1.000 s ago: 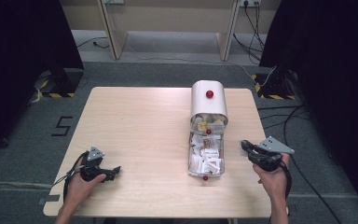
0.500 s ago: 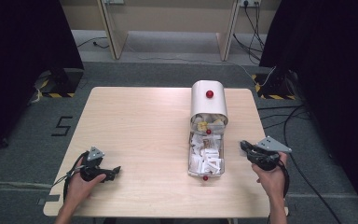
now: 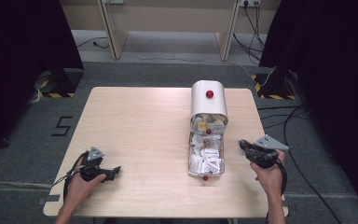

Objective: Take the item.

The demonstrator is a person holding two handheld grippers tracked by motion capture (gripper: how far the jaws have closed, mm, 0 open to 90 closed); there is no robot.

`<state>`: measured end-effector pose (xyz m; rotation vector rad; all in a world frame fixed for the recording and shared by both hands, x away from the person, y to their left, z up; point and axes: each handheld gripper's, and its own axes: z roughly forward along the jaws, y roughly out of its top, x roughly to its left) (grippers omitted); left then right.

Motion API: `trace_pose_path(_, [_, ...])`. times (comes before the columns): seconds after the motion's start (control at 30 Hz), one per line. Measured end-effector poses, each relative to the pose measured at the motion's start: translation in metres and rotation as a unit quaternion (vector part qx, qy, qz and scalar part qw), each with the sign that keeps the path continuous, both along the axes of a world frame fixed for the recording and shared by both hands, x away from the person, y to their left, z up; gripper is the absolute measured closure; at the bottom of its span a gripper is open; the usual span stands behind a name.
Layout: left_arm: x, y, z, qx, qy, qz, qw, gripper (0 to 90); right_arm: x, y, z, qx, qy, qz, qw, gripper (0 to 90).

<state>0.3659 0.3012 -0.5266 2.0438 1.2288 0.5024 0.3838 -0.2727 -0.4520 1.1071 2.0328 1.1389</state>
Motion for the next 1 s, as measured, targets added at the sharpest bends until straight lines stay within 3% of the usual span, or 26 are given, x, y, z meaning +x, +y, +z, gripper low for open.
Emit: trace_pose_path(1.0, [0.0, 0.0, 0.0, 0.0, 0.0, 0.0, 1.0, 0.0, 0.02, -0.002, -0.032, -0.007, 0.043, -0.017, 0.9989, 84.2])
